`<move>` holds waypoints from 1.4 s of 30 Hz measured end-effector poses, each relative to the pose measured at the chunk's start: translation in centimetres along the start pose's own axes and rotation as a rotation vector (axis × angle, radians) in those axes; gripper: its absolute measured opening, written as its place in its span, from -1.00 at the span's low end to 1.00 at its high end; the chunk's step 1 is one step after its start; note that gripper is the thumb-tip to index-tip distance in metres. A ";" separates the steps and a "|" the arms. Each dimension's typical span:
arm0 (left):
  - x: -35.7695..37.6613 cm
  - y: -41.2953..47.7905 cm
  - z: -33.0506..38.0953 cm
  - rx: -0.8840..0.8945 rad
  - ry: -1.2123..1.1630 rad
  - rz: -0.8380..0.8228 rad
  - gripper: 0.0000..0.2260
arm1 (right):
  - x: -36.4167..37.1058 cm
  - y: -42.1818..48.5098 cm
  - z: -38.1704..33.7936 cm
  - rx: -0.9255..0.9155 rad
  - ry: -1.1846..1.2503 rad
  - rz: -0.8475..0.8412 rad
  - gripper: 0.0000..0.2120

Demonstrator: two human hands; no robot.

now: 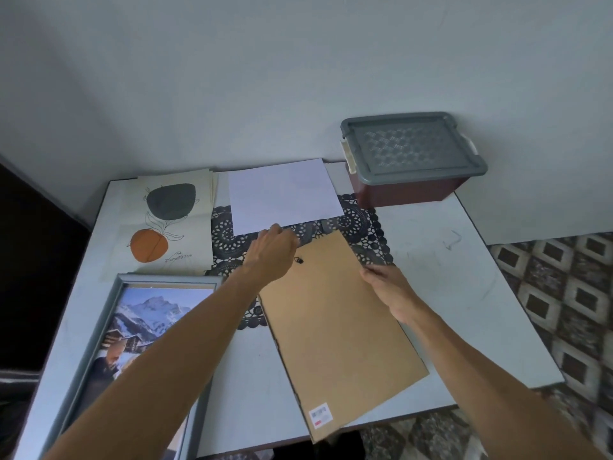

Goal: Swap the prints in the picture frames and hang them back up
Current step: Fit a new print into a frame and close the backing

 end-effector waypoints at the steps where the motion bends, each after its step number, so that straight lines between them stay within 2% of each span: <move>1: 0.3 0.7 -0.4 -0.007 0.007 -0.028 -0.71 | 0.0 0.1 0.1 0.008 0.024 0.005 -0.86; 5: 2.1 1.9 -2.2 0.013 -0.067 -0.276 -0.56 | -0.6 0.3 0.6 0.044 0.110 0.040 -0.76; 8: 1.9 1.7 -2.7 0.023 -0.151 -0.410 -0.61 | -0.8 1.0 1.4 0.067 0.148 0.043 -0.74; 10: 1.6 1.7 -2.9 0.056 -0.246 -0.438 -0.62 | -0.9 1.3 1.5 0.071 0.156 0.045 -0.75; 13: 1.7 1.6 -4.2 0.059 -0.610 -0.445 -0.69 | -0.8 1.3 1.4 0.080 0.158 0.034 -0.75; 15: 1.8 1.5 -4.7 0.062 -0.703 -0.455 -0.72 | -0.8 1.3 1.1 0.086 0.110 0.017 -0.75; 17: 2.2 1.7 -5.4 0.062 -0.735 -0.469 -0.73 | -0.7 1.5 0.0 0.029 -0.073 -0.005 -0.82; 19: 2.4 1.6 -5.9 0.060 -0.792 -0.481 -0.70 | -0.3 1.6 -2.6 -0.115 -0.394 0.008 -0.82; 22: 3.0 1.5 -6.0 0.053 -0.861 -0.500 -0.65 | 1.2 2.2 -7.3 -0.326 -0.798 0.100 -0.55; 24: 3.2 1.4 -5.3 0.081 -0.862 -0.518 -0.70 | 3.8 3.7 -10.0 -0.354 -1.071 -0.003 -0.46; 26: 3.3 1.4 -4.8 0.110 -0.845 -0.520 -0.76 | 6.1 5.3 -11.1 -0.266 -1.306 -0.171 -0.47; 27: 3.2 1.3 -4.6 0.123 -0.840 -0.516 -0.78 | 6.7 5.9 -11.2 -0.194 -1.341 -0.254 -0.51; 30: 3.0 0.8 -4.4 0.129 -0.840 -0.485 -0.79 | 7.1 6.9 -11.2 -0.068 -1.195 -0.483 -0.56; 33: 3.1 0.5 -4.8 0.107 -0.722 -0.510 -0.65 | 7.1 7.5 -11.4 -0.029 -1.057 -0.610 -0.60; 35: 3.4 0.3 -4.8 0.089 -0.574 -0.629 -0.54 | 6.9 7.9 -10.9 -0.007 -1.025 -0.632 -0.61; 37: 3.5 0.2 -5.0 0.090 -0.535 -0.664 -0.50 | 6.8 8.4 -10.3 0.003 -0.976 -0.633 -0.64; 42: 3.4 0.5 -4.8 0.096 -0.582 -0.593 -0.67 | 6.8 9.2 -10.1 -0.052 -0.939 -0.601 -0.68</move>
Point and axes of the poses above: each hand's wrist, its own y-axis towards the middle knuckle, its own x-axis out of the palm, z = x × y, the point moved 7 cm from there along y, towards the middle knuckle, and after that the axes turned 13 degrees about -z, right-handed, at the moved point
